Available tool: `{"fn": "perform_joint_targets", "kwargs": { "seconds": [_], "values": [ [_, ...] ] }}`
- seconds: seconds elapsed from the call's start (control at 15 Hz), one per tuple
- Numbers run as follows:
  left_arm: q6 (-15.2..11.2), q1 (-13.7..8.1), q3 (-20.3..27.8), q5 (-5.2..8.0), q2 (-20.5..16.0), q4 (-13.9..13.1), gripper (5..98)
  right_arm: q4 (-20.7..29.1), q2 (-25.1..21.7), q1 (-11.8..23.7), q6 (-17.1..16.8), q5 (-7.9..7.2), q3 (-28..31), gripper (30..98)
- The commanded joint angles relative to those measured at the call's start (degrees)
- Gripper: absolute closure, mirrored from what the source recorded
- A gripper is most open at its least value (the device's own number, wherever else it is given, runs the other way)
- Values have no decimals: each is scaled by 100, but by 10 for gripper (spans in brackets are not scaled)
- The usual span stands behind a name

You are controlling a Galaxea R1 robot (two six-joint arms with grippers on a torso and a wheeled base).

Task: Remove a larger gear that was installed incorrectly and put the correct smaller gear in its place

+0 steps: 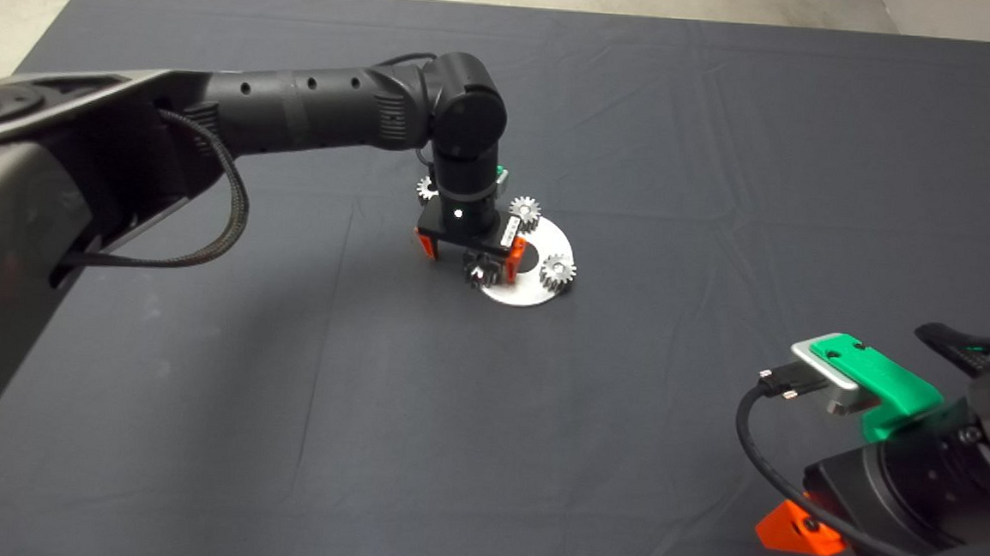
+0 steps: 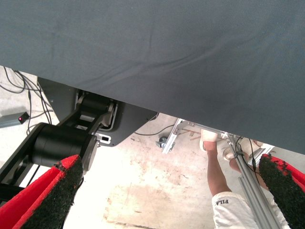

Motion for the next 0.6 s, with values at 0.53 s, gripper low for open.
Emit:
{"fn": "perform_joint_targets", "kwargs": {
  "seconds": [0.53],
  "values": [
    [46, -104, -20, 73, -25, -58, 232, -36, 6, 74, 2, -626, 14, 308]
  ]
}}
